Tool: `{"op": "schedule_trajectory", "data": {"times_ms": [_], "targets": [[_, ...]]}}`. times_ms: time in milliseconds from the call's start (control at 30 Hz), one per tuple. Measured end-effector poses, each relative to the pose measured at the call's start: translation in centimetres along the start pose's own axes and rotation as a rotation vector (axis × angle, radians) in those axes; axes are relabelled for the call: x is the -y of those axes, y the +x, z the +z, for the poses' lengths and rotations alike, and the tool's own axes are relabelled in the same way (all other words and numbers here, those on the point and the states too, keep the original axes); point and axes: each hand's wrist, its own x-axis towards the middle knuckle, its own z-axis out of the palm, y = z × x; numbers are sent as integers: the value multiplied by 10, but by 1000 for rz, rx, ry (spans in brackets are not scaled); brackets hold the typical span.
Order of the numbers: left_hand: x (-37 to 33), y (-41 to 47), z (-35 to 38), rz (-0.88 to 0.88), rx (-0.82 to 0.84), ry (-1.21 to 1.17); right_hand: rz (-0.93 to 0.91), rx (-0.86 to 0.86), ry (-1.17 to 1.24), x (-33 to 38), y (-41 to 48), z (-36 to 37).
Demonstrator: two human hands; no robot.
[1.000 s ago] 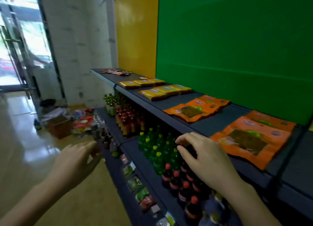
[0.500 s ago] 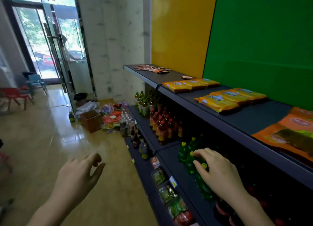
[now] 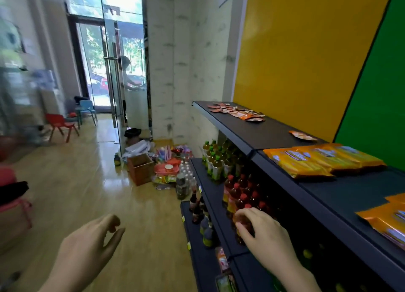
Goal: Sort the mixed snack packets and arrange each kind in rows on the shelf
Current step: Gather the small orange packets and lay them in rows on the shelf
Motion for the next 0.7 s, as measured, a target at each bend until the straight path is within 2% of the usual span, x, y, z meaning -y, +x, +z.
{"op": "schedule_trajectory", "data": {"times_ms": [233,433,567,700], "targets": [[46,85,58,-57,63,3,-9,18,-15,11,117,49],[86,198,102,-39,140,-20,50,113,-22,27,225,92],[99,299,110,101,150,30,80,56,-21,46,303,99],[95,396,115,286,60,59,114,-86,-50,54,376,80]]}}
